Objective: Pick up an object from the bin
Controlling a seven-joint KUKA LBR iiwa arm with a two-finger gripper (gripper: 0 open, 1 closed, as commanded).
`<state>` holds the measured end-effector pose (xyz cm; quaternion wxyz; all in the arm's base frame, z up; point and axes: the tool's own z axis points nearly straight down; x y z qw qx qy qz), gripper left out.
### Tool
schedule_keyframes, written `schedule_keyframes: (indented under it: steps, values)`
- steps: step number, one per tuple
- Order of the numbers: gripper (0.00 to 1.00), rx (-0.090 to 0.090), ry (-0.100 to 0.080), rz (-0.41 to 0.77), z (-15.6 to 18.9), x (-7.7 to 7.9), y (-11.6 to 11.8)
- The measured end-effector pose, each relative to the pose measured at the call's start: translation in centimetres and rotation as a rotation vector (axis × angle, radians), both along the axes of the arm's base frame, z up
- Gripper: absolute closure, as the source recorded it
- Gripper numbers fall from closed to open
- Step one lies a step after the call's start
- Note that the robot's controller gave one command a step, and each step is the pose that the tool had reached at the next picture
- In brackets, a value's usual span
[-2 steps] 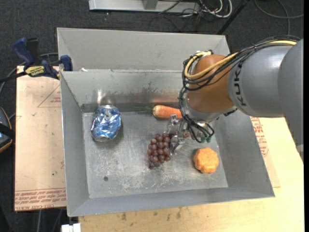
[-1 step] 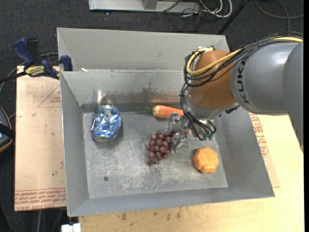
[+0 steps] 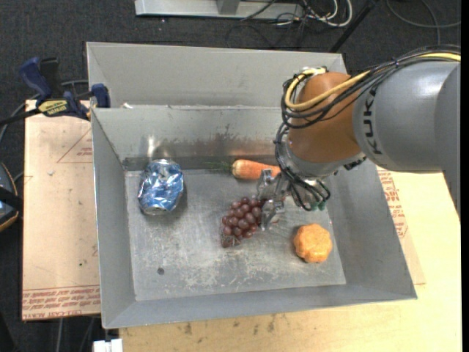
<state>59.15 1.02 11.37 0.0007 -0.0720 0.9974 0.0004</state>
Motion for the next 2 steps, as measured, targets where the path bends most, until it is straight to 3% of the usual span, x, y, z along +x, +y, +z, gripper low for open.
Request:
schedule_keyframes:
  steps: [2]
  values:
    - [1.0, 0.0, -0.002, -0.001, 2.6, 0.05, 0.02]
